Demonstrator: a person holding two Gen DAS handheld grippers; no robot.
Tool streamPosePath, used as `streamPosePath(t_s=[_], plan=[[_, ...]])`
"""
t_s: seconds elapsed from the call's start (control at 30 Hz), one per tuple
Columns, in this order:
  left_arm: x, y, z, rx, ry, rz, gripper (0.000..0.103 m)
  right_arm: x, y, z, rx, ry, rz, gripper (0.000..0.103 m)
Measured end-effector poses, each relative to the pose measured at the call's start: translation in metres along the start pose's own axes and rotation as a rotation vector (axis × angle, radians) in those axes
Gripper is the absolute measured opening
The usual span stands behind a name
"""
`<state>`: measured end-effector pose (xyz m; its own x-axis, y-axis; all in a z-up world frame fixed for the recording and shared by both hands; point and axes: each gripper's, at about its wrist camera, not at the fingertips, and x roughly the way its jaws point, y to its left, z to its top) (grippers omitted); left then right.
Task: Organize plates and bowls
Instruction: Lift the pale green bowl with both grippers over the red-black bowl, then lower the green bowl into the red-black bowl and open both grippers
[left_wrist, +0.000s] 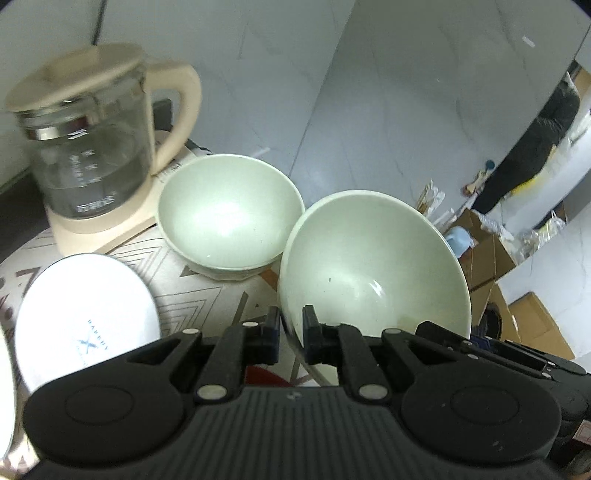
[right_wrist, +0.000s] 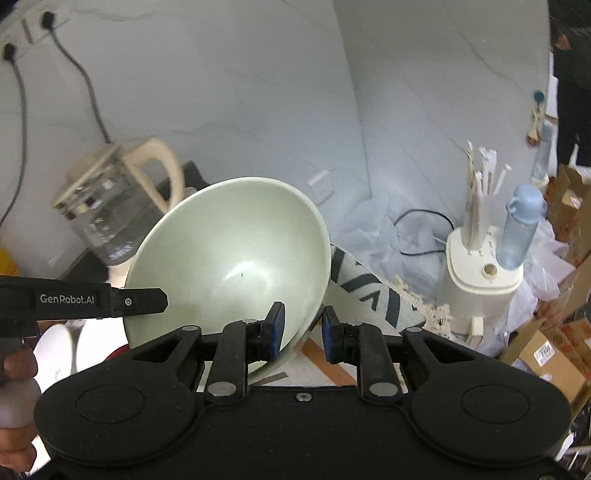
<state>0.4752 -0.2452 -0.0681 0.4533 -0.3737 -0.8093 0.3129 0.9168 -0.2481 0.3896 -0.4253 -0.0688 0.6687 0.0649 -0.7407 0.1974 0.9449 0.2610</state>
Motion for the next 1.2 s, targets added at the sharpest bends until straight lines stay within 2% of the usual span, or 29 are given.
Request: streamPosePath(t_s=[0.37,0.7,1.2], plan=[[-0.055,0.000,-0.034,-0.130,-0.096,0.097,0.010,-0.025,0.009,-0.002,-0.137,0.005,0.158,0.022],[-0.078,0.010,-0.067,-0.233,-0.140,0.179,0.010,-0.028,0.026,-0.013,-0.220,0.032,0.253,0.022],[-0.084,0.028,-0.113,-0.358,-0.118,0.259,0.014,-0.017,0.045,-0.037,-0.336,0.133,0.337,0.023]])
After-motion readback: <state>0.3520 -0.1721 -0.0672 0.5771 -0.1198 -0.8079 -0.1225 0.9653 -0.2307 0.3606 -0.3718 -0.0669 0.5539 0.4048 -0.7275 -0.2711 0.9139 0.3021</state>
